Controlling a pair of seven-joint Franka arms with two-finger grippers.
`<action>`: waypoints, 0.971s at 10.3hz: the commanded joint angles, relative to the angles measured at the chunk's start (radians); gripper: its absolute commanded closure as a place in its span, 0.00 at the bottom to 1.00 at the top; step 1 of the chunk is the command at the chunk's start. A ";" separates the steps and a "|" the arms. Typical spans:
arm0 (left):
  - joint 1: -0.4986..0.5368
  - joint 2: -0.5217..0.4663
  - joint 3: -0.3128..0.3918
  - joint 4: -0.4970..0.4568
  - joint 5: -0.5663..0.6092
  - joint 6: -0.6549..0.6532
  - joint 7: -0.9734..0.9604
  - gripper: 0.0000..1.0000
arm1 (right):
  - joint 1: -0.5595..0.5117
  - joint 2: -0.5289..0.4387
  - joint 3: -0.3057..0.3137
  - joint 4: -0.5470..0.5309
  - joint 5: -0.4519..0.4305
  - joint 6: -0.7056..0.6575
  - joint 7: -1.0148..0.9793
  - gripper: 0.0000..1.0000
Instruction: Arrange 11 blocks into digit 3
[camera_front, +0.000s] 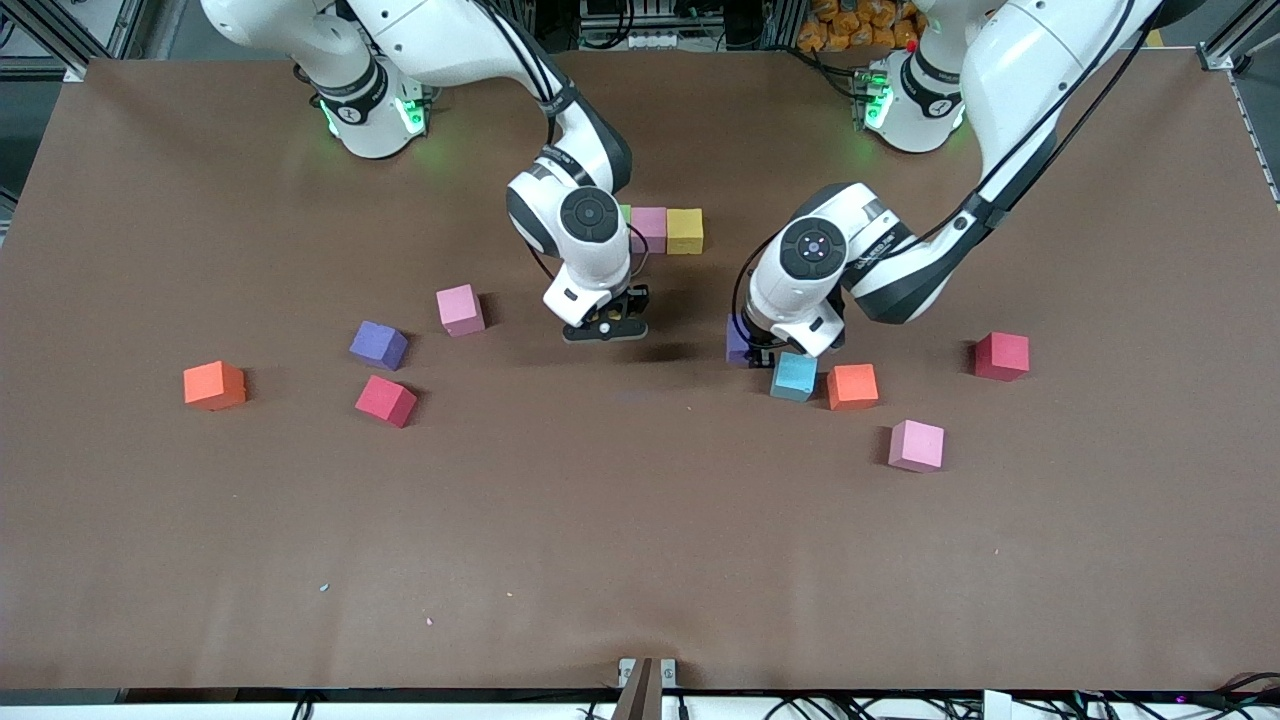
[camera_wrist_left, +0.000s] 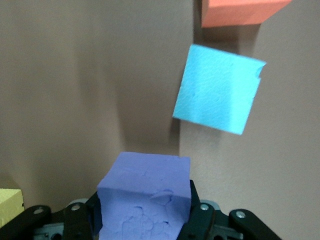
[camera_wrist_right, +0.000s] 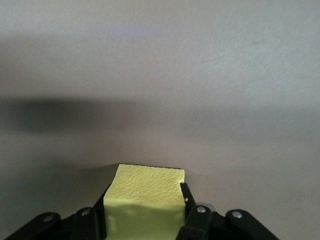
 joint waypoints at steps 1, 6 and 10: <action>-0.025 -0.002 -0.004 -0.018 0.009 0.041 -0.047 1.00 | 0.020 -0.046 0.003 -0.070 0.011 0.033 0.031 0.98; -0.050 0.001 -0.002 -0.058 0.009 0.114 -0.076 1.00 | 0.022 -0.070 0.002 -0.103 0.011 0.036 0.030 0.98; -0.056 0.018 -0.002 -0.060 0.017 0.114 -0.074 1.00 | 0.022 -0.066 0.002 -0.101 0.011 0.038 0.030 0.60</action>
